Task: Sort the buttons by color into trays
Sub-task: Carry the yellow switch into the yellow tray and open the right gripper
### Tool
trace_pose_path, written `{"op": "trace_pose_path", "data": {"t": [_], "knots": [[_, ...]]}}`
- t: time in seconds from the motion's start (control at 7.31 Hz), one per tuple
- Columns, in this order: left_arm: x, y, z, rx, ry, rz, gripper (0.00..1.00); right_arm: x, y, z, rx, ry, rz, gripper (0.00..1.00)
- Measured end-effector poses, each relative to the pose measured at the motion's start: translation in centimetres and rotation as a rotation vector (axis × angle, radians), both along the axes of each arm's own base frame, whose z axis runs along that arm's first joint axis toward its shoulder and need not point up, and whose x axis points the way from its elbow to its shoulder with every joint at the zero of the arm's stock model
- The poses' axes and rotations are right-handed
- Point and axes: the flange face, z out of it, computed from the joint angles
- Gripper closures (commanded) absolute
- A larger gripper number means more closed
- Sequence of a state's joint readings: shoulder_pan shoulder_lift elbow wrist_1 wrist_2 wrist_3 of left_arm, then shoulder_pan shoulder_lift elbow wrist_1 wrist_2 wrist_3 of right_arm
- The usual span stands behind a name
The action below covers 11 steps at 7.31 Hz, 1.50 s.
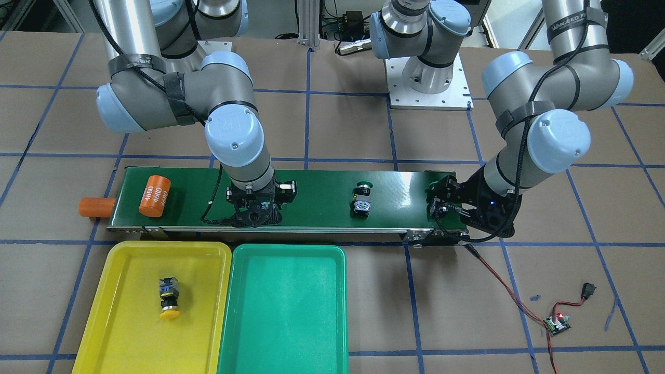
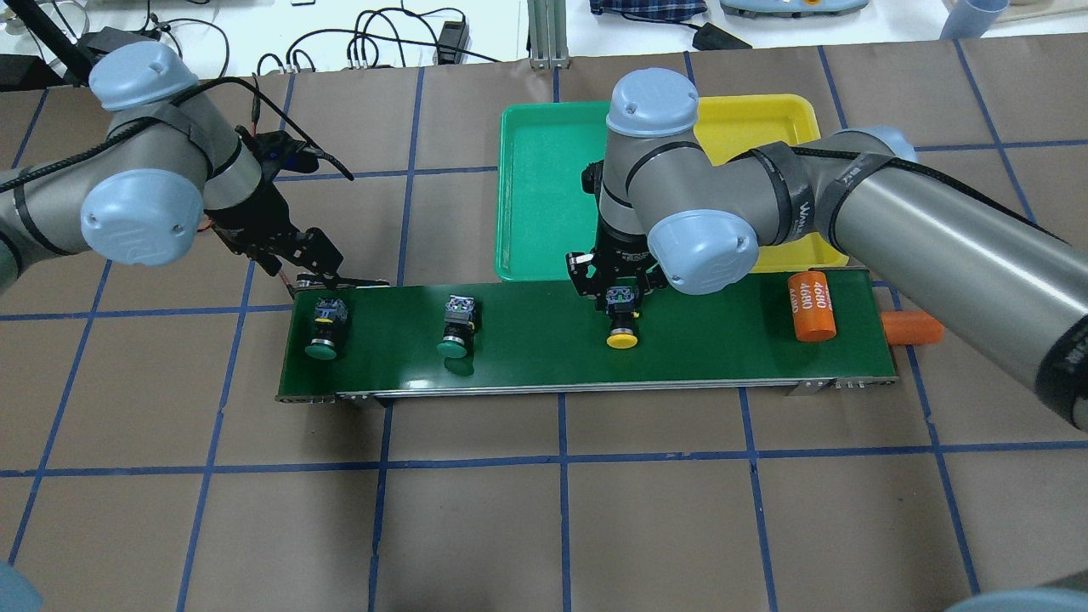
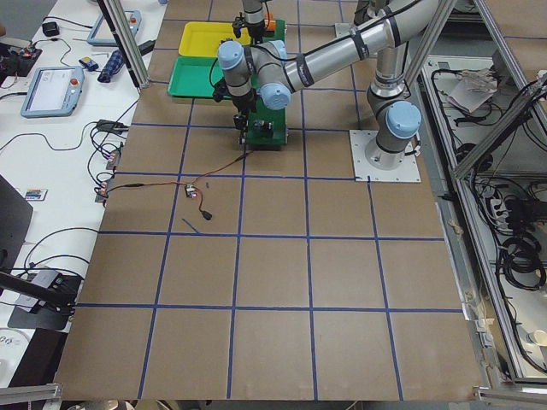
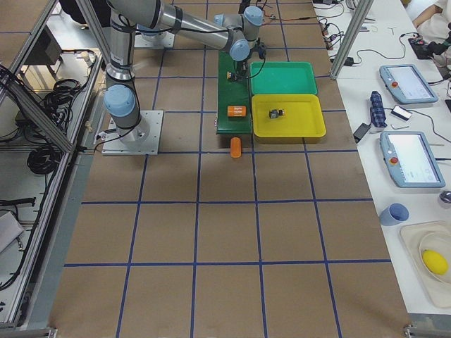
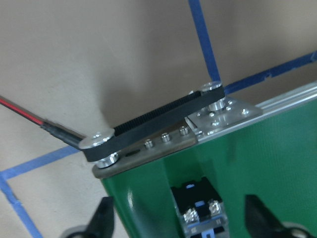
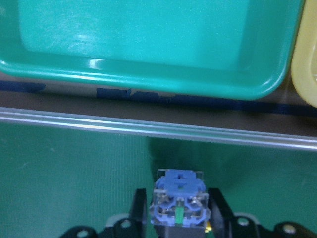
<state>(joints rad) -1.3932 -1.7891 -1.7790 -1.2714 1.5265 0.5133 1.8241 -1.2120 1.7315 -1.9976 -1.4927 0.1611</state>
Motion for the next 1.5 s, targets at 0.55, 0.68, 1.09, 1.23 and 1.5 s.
{"op": "trace_pose_path", "data": {"t": [0.55, 0.68, 1.09, 1.23, 1.5], "knots": [[-0.6, 3.8, 9.7, -0.044, -0.043, 0.215, 0.0, -1.6, -3.3, 4.0, -0.126, 0.071, 0.089, 1.0], [-0.9, 5.5, 12.1, -0.063, -0.049, 0.248, 0.0, -3.3, -4.7, 4.9, -0.147, 0.076, 0.104, 1.0], [-1.7, 9.4, 16.1, -0.07, -0.055, 0.279, 0.0, -11.1, -10.1, 4.7, -0.181, 0.078, 0.205, 1.0], [-1.7, 9.8, 16.5, -0.073, -0.056, 0.288, 0.0, -12.4, -11.8, 3.4, -0.193, 0.077, 0.213, 0.97], [-2.0, 10.3, 16.7, -0.071, -0.054, 0.289, 0.0, -13.1, -14.4, 0.3, -0.221, 0.075, 0.212, 0.45]]}}
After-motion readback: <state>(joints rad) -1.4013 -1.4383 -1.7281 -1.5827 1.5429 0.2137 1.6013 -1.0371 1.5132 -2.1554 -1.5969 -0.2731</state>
